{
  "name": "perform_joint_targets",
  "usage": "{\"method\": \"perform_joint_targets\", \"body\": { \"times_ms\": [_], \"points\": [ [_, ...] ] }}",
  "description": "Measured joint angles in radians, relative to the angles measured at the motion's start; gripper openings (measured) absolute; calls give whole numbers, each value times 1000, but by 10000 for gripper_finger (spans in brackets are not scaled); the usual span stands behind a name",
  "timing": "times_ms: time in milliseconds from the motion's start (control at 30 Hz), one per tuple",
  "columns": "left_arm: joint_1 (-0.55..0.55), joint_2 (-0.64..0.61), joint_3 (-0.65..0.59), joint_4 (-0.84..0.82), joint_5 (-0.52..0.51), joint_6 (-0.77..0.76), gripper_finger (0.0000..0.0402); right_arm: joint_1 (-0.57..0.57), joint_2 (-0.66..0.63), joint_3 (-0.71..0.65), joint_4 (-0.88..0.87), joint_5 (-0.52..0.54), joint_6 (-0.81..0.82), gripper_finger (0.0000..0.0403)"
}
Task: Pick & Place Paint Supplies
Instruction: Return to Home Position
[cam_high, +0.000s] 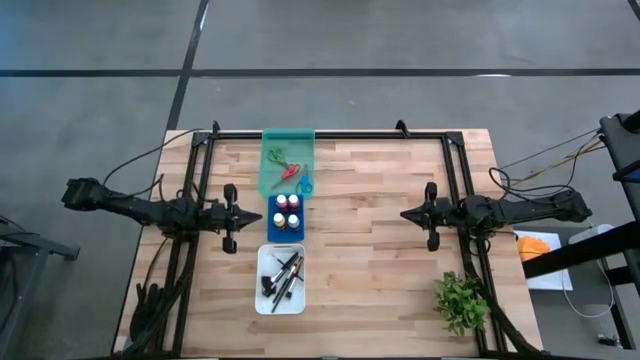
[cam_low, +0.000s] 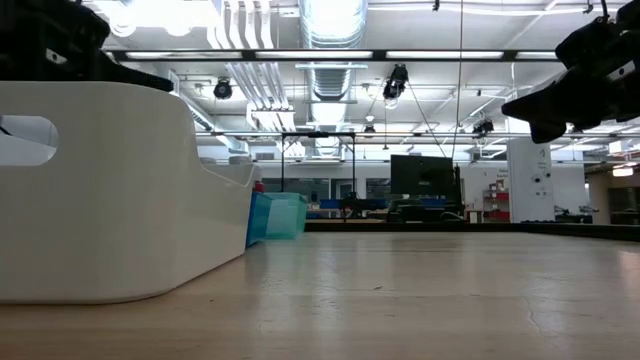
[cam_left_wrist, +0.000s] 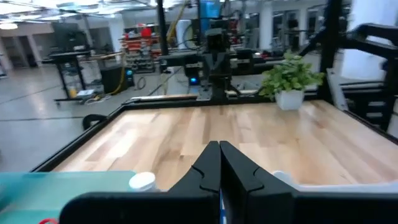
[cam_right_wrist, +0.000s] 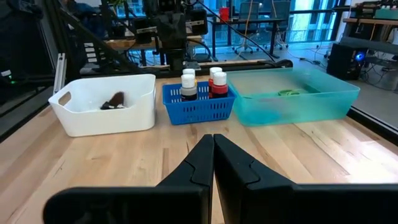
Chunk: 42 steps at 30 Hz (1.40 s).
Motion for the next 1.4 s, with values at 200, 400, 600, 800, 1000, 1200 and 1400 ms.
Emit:
{"method": "perform_joint_targets", "body": {
  "times_ms": [200, 400, 600, 800, 1000, 1200, 1400],
  "points": [
    [39, -52, -1, -128, 19, -6, 1, 0, 13, 0, 0, -3, 0, 8],
    [63, -132, -1, -204, 22, -5, 0, 0, 42, 0, -1, -4, -6, 8],
    [63, -195, -2, -340, 34, -46, 5, 0, 50, 0, 0, -5, -31, 8],
    [63, -196, -2, -342, 46, 24, 29, 0, 50, 0, 0, -5, -51, 8],
    [63, -196, -2, -341, 46, 30, 33, 0, 50, 0, 0, -6, -48, 8],
    [63, -196, -2, -341, 46, 29, 34, 0, 50, 0, 0, -6, -56, 8],
    [63, -196, -2, -341, 46, -34, 35, 0, 50, 0, 0, -6, -78, 8]
  ]
}}
